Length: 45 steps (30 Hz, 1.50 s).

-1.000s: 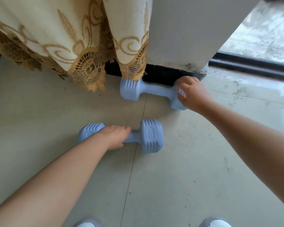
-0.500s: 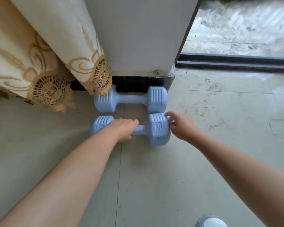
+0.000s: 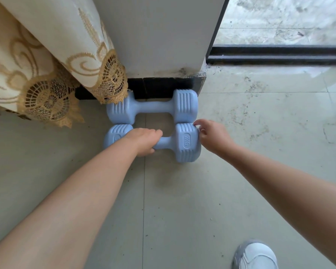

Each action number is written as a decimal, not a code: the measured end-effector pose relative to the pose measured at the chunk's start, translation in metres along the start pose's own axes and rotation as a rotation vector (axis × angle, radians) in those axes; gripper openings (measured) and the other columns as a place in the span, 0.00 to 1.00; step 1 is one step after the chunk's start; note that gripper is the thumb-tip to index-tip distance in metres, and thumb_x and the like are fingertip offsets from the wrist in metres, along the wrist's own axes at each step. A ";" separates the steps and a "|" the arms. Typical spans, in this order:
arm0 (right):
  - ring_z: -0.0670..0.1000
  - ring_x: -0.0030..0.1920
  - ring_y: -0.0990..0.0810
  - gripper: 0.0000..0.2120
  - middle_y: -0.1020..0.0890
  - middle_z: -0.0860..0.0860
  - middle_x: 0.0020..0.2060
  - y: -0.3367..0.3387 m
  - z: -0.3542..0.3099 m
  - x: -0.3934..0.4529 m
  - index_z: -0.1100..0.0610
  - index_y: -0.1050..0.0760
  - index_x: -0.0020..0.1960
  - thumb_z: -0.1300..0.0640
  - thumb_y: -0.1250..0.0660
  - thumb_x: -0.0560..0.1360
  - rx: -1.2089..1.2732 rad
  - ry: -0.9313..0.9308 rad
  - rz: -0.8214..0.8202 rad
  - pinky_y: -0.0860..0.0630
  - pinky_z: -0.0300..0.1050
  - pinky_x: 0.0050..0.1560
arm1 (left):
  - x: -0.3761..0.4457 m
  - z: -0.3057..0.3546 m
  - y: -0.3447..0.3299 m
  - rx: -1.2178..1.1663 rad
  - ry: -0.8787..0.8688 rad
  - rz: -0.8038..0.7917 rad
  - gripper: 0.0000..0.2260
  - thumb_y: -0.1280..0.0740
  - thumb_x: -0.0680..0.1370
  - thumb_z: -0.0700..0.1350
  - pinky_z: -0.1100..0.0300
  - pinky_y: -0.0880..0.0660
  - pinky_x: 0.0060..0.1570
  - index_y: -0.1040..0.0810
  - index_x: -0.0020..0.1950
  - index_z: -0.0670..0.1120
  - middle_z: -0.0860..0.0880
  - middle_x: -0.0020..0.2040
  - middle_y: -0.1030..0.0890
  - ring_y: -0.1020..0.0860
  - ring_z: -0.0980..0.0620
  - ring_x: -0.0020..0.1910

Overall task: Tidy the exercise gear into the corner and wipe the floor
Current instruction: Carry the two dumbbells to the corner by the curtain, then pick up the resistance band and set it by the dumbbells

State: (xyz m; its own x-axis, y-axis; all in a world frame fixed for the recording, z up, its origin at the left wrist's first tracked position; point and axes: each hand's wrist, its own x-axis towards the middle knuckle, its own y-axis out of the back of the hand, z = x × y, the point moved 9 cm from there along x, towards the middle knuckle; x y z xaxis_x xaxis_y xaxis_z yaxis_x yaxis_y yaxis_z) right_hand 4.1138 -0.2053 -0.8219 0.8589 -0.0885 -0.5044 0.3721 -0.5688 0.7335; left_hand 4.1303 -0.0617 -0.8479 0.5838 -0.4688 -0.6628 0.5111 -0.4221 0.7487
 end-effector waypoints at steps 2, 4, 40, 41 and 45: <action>0.58 0.61 0.27 0.19 0.24 0.59 0.61 0.001 -0.003 0.000 0.59 0.29 0.66 0.66 0.47 0.77 -0.005 0.001 -0.001 0.31 0.43 0.56 | -0.001 0.000 -0.001 -0.001 0.000 0.002 0.14 0.38 0.78 0.45 0.55 0.30 0.49 0.33 0.61 0.41 0.44 0.60 0.25 0.25 0.44 0.59; 0.58 0.61 0.27 0.19 0.25 0.59 0.61 0.001 -0.004 -0.001 0.59 0.30 0.66 0.66 0.47 0.77 -0.025 0.005 -0.010 0.31 0.45 0.58 | -0.002 -0.001 0.001 0.007 -0.002 0.006 0.14 0.37 0.78 0.46 0.54 0.29 0.51 0.33 0.62 0.42 0.45 0.60 0.25 0.25 0.44 0.59; 0.57 0.72 0.39 0.22 0.34 0.55 0.70 0.198 -0.410 -0.403 0.58 0.38 0.71 0.55 0.42 0.78 -0.690 0.805 -0.384 0.42 0.49 0.71 | -0.613 -0.015 0.212 -0.633 0.973 0.103 0.23 0.42 0.80 0.52 0.49 0.43 0.71 0.37 0.71 0.41 0.42 0.72 0.36 0.39 0.43 0.72; 0.57 0.71 0.38 0.22 0.33 0.56 0.69 0.193 -0.419 -0.428 0.58 0.37 0.70 0.55 0.42 0.78 -0.716 0.858 -0.396 0.41 0.49 0.70 | -0.641 -0.003 0.206 -0.654 1.023 0.097 0.23 0.42 0.80 0.52 0.49 0.43 0.71 0.38 0.71 0.41 0.41 0.72 0.36 0.39 0.43 0.72; 0.56 0.70 0.36 0.21 0.32 0.55 0.68 0.156 -0.444 -0.542 0.57 0.37 0.70 0.54 0.43 0.78 -0.822 1.093 -0.463 0.39 0.50 0.70 | -0.753 0.055 0.176 -0.739 1.242 0.108 0.23 0.43 0.80 0.52 0.47 0.45 0.72 0.38 0.72 0.42 0.41 0.73 0.37 0.40 0.43 0.74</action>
State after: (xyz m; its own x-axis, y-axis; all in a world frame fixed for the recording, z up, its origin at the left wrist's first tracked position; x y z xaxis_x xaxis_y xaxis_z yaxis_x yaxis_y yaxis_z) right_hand 3.8622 0.1169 -0.2315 0.3013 0.8424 -0.4467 0.4563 0.2840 0.8433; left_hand 3.7461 0.1740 -0.2175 0.6033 0.6531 -0.4576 0.4078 0.2405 0.8808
